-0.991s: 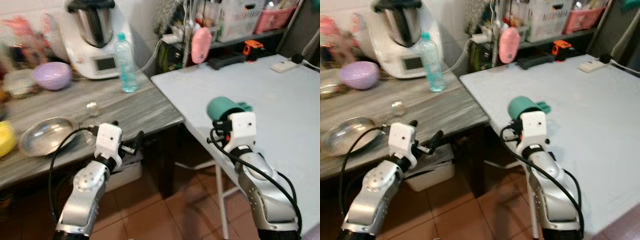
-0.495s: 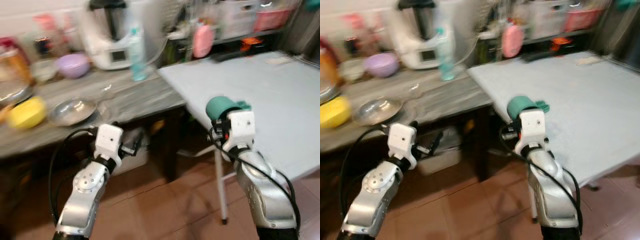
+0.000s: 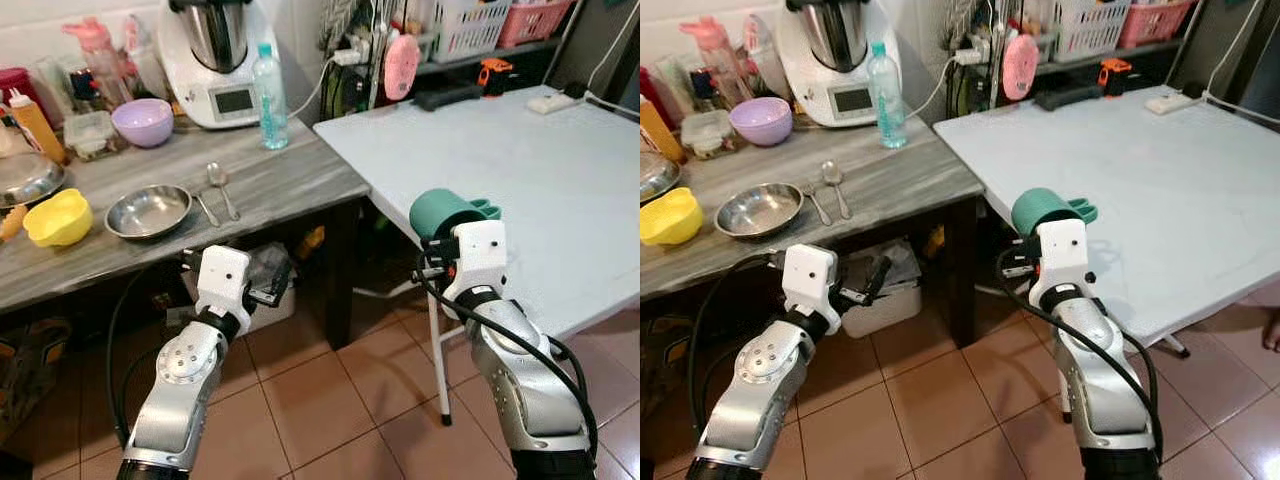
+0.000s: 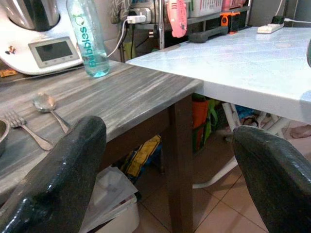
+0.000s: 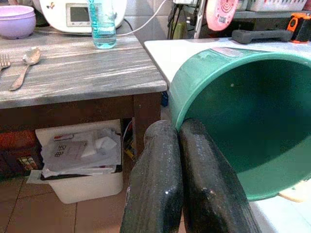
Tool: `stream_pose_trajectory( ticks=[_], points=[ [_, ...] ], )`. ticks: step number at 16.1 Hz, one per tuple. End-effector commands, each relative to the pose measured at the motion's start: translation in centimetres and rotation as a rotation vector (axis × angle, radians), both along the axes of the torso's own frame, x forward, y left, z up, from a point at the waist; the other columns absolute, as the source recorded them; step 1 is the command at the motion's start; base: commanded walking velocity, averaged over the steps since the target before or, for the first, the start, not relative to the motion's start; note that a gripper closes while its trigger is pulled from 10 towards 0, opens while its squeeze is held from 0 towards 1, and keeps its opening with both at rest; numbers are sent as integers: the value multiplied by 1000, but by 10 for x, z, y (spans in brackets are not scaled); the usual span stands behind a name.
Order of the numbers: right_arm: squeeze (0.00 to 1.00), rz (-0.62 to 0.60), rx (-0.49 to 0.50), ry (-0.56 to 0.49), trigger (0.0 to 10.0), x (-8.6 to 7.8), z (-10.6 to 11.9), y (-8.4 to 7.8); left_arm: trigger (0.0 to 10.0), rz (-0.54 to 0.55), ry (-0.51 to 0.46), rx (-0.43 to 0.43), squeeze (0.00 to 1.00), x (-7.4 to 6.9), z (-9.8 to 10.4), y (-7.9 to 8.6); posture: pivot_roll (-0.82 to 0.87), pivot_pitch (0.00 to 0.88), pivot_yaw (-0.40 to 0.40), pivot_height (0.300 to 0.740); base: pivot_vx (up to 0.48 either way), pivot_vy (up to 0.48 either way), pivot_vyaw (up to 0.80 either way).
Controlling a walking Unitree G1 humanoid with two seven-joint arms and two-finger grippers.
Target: Setting the table
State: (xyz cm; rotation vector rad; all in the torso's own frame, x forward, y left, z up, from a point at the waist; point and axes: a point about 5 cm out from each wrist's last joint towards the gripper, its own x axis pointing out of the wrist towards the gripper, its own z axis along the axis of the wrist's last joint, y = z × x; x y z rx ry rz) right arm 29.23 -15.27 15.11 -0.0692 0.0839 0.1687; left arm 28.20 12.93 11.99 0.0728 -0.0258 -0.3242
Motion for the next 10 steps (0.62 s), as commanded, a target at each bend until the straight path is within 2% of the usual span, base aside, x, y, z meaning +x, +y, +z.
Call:
stream_pose_trajectory(
  ticks=[1,6,10],
  points=[
    [0,4,2,-33,10000,3,7,2,10000,13,-16,12,0,3,3,2,-41,0,36,740,0,0,0],
    [0,3,-1,-42,10000,3,8,2,10000,17,-19,12,0,6,4,1,-46,0,41,740,0,0,0],
    [0,4,-6,-53,10000,4,9,2,10000,22,-23,13,0,8,5,2,-46,0,43,740,0,0,689]
  ],
)
